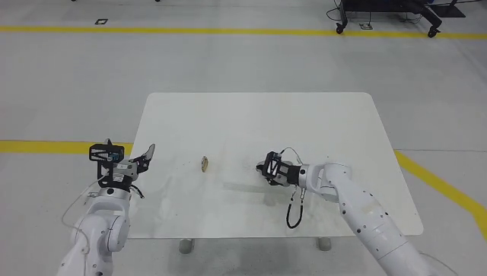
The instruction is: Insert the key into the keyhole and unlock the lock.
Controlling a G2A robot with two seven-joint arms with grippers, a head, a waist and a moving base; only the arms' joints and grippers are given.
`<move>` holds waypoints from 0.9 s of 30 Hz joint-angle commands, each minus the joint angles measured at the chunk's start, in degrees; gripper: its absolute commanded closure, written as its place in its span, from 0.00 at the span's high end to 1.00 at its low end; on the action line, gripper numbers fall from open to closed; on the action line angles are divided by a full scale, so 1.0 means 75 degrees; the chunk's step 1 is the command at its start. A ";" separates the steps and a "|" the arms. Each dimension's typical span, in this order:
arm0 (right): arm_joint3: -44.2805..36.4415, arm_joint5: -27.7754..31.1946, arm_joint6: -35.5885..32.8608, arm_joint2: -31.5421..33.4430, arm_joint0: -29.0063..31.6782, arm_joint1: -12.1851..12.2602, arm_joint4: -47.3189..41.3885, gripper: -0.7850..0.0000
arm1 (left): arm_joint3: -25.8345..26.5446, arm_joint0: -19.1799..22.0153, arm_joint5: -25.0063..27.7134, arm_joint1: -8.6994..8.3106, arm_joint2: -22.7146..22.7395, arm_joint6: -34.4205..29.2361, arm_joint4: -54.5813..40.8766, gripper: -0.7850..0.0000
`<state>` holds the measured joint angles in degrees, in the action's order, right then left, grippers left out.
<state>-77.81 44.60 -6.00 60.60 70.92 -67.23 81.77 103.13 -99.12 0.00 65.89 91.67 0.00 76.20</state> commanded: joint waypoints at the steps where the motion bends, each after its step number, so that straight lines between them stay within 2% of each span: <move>1: 0.0008 0.0011 0.0000 0.0011 0.0009 0.0002 -0.0018 0.00 | 0.0000 0.0000 0.0000 0.0000 0.0000 0.0000 0.0000 1.00; 9: -0.0019 -0.0015 0.0017 0.0008 0.0014 0.0001 -0.0011 0.00 | 0.0000 0.0000 0.0000 0.0000 0.0000 0.0000 0.0000 1.00; 14: -0.0288 -0.0433 0.0644 0.0171 0.0258 0.0081 0.0484 0.00 | 0.0769 -0.0084 0.0532 -0.0005 -0.0382 -0.0259 0.0534 1.00; 17: -0.0330 -0.0546 0.1105 0.0290 0.0363 0.0130 0.0677 0.00 | 0.1353 0.0034 0.1149 -0.0019 -0.0814 -0.0483 0.1060 1.00; 20: -0.0282 -0.0576 0.1458 0.0341 0.0425 0.0162 0.0803 0.00 | 0.1559 0.0324 0.1439 -0.0004 -0.1299 -0.0702 0.1510 1.00; 23: -0.0223 -0.0582 0.1762 0.0342 0.0463 0.0184 0.0913 0.00 | 0.1446 0.0764 0.1644 0.0038 -0.1917 -0.0951 0.1929 1.00; 27: -0.0133 -0.0718 0.2251 0.0382 0.0531 0.0215 0.1075 0.00 | 0.0944 0.1471 0.1984 0.0111 -0.2770 -0.1384 0.2578 1.00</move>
<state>-79.01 39.58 9.90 63.31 74.77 -65.68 89.63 111.47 -89.67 14.51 66.54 72.90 -9.47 94.19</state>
